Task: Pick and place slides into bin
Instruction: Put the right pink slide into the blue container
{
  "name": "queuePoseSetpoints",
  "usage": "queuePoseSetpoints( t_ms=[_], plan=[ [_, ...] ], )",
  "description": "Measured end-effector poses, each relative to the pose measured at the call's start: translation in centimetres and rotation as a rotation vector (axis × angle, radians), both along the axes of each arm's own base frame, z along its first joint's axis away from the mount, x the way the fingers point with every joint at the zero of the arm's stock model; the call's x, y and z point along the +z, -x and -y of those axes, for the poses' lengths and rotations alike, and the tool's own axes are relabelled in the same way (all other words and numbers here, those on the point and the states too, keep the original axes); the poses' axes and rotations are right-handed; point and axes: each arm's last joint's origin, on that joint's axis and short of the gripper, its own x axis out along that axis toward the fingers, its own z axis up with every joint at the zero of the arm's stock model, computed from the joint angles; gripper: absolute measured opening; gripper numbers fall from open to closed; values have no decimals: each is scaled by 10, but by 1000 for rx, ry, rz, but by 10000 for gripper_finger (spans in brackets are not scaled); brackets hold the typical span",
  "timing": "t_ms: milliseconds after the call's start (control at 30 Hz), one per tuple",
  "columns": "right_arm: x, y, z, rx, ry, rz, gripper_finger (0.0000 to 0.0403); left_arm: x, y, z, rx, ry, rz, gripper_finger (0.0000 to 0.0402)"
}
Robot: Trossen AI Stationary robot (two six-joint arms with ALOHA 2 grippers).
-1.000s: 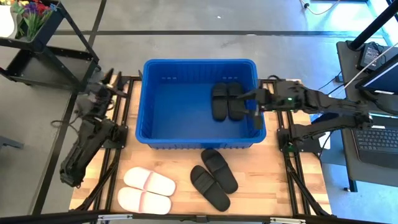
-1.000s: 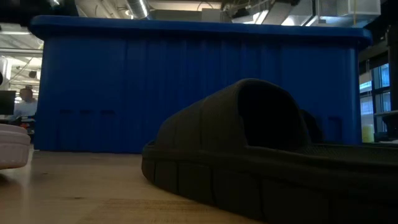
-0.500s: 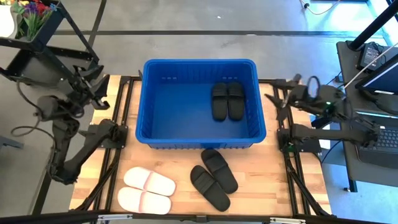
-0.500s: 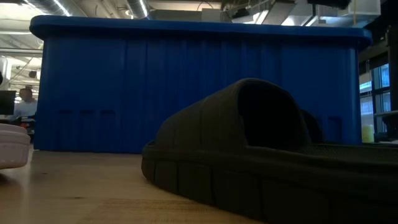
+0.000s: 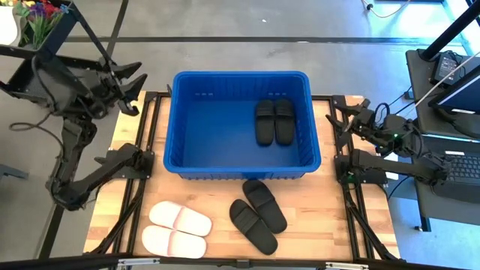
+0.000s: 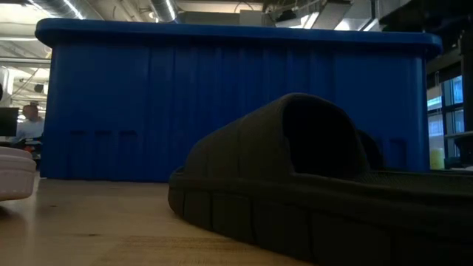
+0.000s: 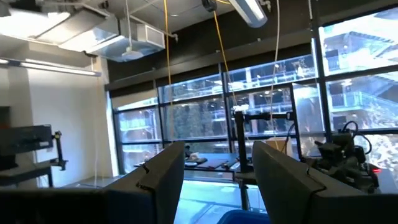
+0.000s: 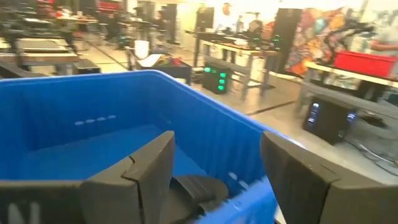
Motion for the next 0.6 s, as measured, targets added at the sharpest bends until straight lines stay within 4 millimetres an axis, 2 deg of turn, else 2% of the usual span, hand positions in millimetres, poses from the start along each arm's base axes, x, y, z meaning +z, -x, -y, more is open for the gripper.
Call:
queuePoseSetpoints(
  t_ms=[133, 267, 467, 600],
  plan=[
    [-9, 5, -1, -26, -6, 34, 239, 12, -11, -12, -24, -9, -20, 183],
    [-15, 8, -1, -30, -13, 56, 239, 20, -32, -30, -87, 0, -60, 183],
    [-15, 9, -2, -31, -12, 61, 239, 26, -88, -51, -230, -6, -151, 183],
    [-16, 9, -1, -31, -11, 49, 239, 30, -132, -45, -287, -28, -254, 183]
  ],
)
